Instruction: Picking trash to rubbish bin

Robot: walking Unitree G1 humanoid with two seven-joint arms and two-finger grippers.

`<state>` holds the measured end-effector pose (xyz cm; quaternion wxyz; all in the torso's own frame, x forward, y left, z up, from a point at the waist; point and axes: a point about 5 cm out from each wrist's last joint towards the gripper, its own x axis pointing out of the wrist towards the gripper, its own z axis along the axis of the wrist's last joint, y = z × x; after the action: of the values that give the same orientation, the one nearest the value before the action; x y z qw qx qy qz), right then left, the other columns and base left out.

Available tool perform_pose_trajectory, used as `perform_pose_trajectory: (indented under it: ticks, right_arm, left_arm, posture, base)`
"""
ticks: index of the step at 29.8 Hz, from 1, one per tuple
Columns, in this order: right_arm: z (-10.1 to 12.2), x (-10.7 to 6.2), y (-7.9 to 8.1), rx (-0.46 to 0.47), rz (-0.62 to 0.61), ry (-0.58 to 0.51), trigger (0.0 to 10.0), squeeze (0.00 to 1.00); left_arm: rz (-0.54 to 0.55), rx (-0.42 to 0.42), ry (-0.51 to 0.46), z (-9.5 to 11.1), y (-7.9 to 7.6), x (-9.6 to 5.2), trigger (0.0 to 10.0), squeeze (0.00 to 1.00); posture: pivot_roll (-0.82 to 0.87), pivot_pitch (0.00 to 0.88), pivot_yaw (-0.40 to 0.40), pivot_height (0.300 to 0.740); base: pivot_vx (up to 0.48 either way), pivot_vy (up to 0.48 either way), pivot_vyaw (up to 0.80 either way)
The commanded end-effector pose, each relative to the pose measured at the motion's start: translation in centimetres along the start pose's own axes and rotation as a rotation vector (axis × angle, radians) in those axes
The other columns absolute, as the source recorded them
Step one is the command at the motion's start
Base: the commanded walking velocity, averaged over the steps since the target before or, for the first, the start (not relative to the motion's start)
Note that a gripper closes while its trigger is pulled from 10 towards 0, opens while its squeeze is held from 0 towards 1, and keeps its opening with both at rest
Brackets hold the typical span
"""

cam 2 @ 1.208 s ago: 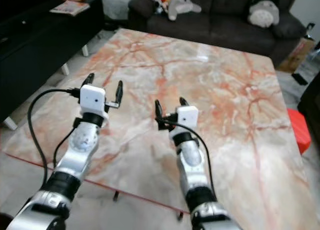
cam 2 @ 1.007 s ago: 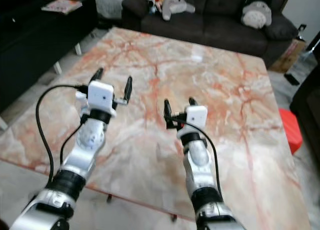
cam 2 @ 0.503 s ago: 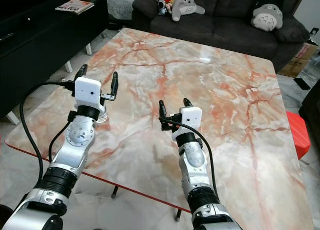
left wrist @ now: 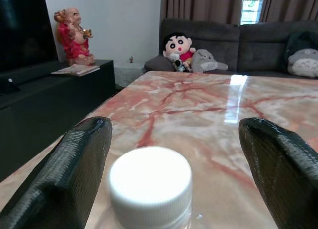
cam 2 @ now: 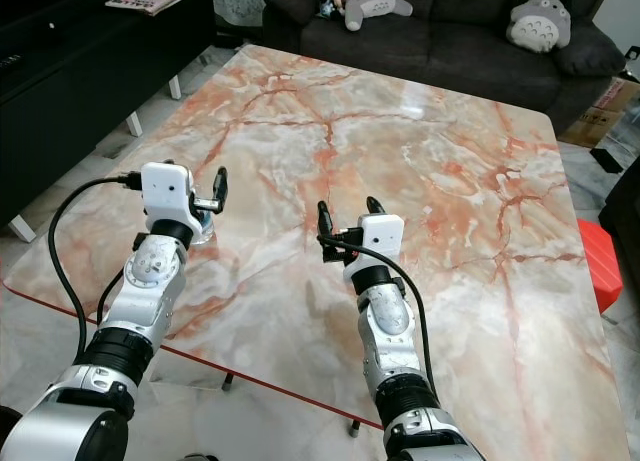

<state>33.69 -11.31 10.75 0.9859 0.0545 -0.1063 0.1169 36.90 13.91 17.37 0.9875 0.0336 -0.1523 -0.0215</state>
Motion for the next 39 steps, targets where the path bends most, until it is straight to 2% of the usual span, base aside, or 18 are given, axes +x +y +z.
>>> perform_pose_trajectory:
  ticks: [1,8,9,10,39]
  right_arm:
    - [0.23,0.04,-0.34,0.001,-0.008,-0.007,10.0,0.0]
    - [0.31,0.11,-0.48,-0.005,-0.007,-0.007,10.0,0.0]
    - [0.33,0.12,-0.49,-0.006,-0.006,-0.008,10.0,0.0]
    - [0.31,0.1,-0.51,-0.007,-0.006,-0.007,10.0,0.0]
    - [0.21,0.06,-0.48,-0.01,-0.007,-0.004,10.0,0.0]
  left_arm:
    - [-0.01,-0.048,0.012,-0.14,-0.37,0.24,10.0,0.0]
    - [-0.01,-0.06,0.005,0.21,-0.53,0.76,10.0,0.0]
    - [-0.009,-0.055,0.003,0.23,-0.52,0.77,4.1,0.0]
    - [-0.009,-0.055,-0.001,0.24,-0.58,0.77,0.0,0.0]
    - [-0.064,-0.02,-0.008,0.21,-1.36,0.63,0.0,0.0]
  posture:
    - [0.11,0.112,-0.127,0.74]
    - [0.11,0.106,-0.129,0.74]
    - [0.11,0.106,-0.129,0.74]
    - [0.11,0.099,-0.129,0.74]
    - [0.11,0.06,-0.126,0.74]
  base:
    - [0.0,0.0,0.0]
    - [0.0,0.0,0.0]
    - [0.0,0.0,0.0]
    - [0.0,0.0,0.0]
    - [0.0,0.0,0.0]
